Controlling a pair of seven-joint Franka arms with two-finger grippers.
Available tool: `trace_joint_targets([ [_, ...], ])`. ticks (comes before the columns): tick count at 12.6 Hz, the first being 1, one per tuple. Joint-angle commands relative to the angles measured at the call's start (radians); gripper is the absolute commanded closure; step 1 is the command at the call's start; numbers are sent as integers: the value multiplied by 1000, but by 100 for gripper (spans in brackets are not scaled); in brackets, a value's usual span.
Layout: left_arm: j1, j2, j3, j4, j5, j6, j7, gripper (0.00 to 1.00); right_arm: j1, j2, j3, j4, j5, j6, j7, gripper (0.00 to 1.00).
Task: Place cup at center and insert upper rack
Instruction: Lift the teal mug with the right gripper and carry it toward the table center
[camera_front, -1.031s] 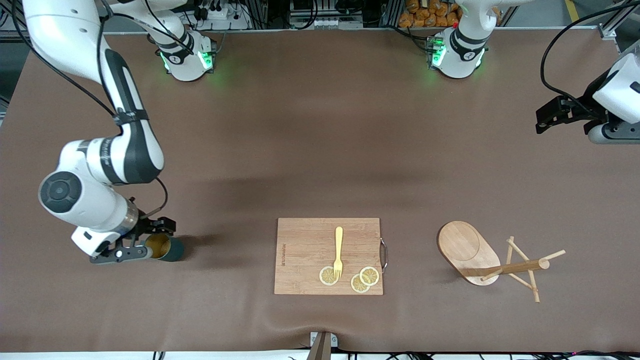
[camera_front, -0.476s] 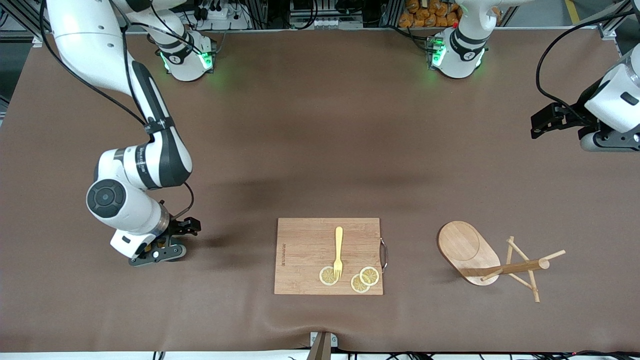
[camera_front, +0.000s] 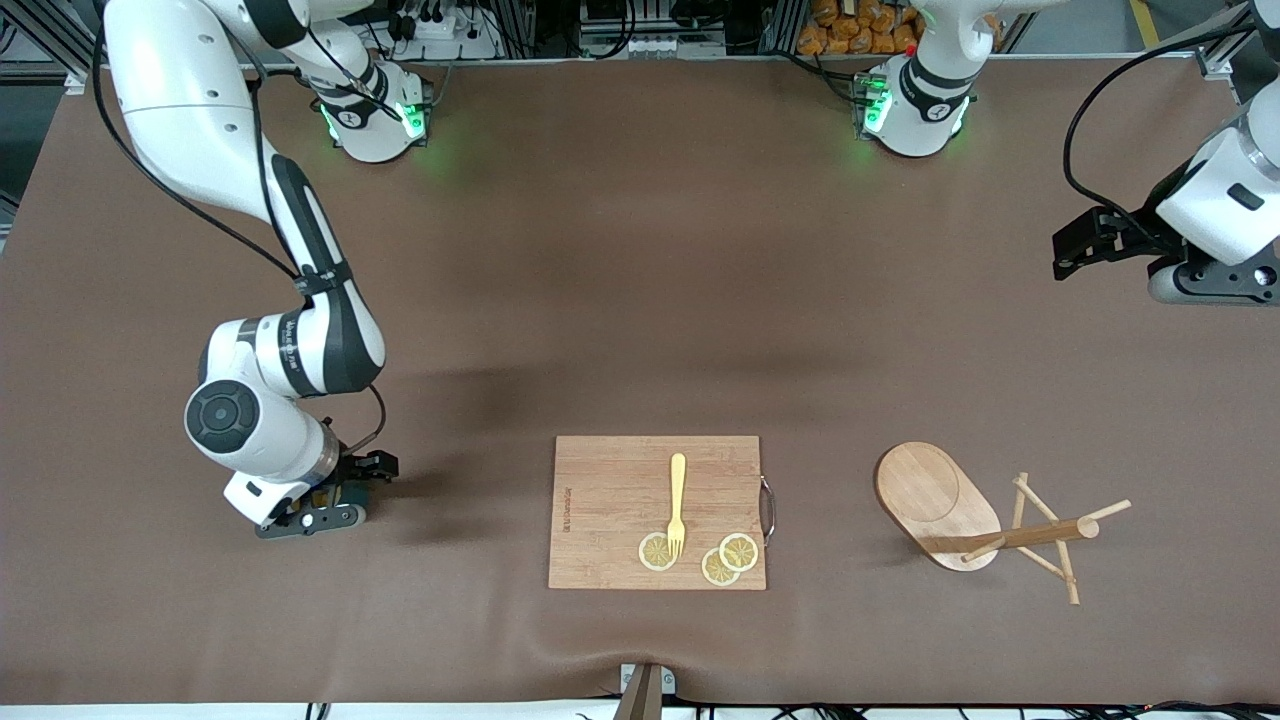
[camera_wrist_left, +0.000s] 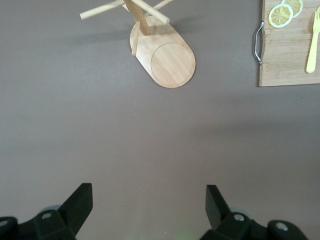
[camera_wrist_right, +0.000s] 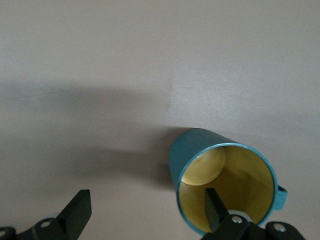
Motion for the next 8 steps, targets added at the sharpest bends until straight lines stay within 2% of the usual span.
trace_joint_targets([
  [1,-1,1,-13,8,-46,32,-3,0,-29,42,10,19,6,37,17,0],
  [2,-1,1,-15,8,-50,38,-4,0,-34,51,10,19,6,54,17,19],
  [3,-1,1,-27,4,-47,38,-6,0,-35,54,10,19,6,58,17,43],
  [4,2,1,-30,2,-45,36,-4,0,-35,56,10,19,5,65,11,71],
  [5,3,0,-30,2,-44,32,-4,0,-35,56,10,13,5,100,9,89],
  [6,4,0,-30,2,-38,30,-3,0,-35,59,10,10,5,121,8,100],
  [8,4,-5,-30,2,-10,23,-6,0,-35,63,10,9,5,121,6,100],
])
